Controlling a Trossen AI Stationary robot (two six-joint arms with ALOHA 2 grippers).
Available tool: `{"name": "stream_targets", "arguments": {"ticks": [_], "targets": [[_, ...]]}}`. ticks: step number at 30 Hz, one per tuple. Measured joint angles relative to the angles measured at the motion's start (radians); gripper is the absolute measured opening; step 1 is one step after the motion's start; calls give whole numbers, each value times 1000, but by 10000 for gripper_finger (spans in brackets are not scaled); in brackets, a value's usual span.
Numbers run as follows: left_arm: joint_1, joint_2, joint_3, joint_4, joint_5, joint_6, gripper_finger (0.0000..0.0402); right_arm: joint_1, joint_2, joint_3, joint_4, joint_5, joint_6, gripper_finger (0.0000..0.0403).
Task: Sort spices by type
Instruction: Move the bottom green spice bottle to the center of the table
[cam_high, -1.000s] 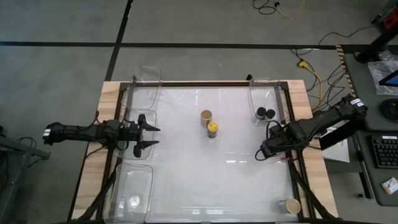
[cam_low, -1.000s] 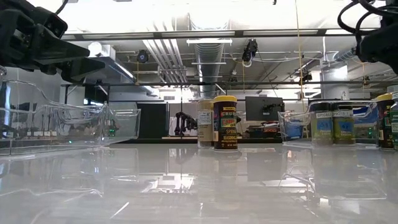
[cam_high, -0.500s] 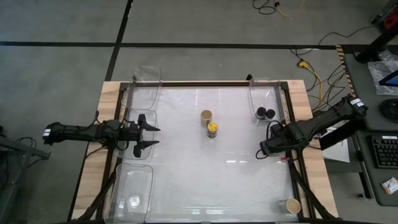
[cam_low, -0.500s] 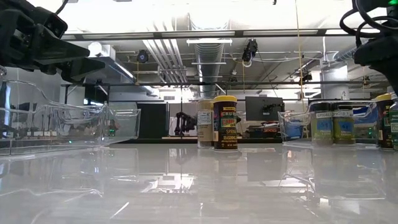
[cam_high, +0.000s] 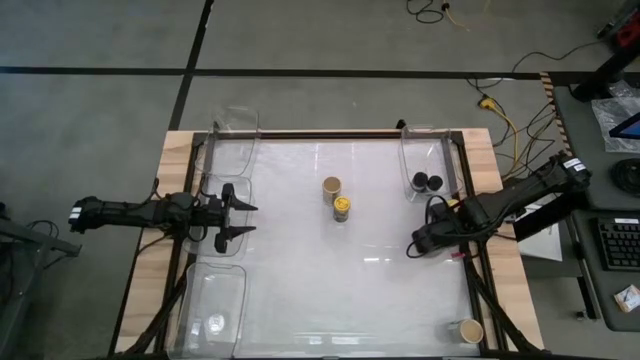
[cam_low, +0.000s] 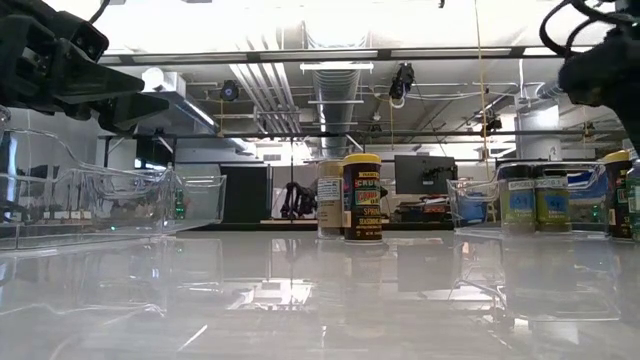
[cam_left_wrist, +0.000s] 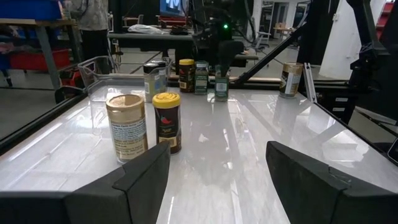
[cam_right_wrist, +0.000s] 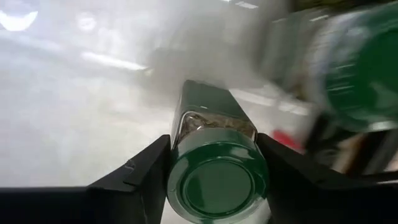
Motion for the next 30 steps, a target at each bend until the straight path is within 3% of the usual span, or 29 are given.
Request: {"name": "stream_targets", "arguments": {"ticks": [5,10,22,30], "targets": [[0,0,0,0,0,0,251,2,44,34,172,29,-31,209],[0,1,0,0,0,0,251,0,179,129,274,76,-145,204],[0,1,0,0,0,0,251,-81,561,611,197,158,-541,208],[0,2,0,0,0,0,251,-186,737,821,75,143,-753,208]]}}
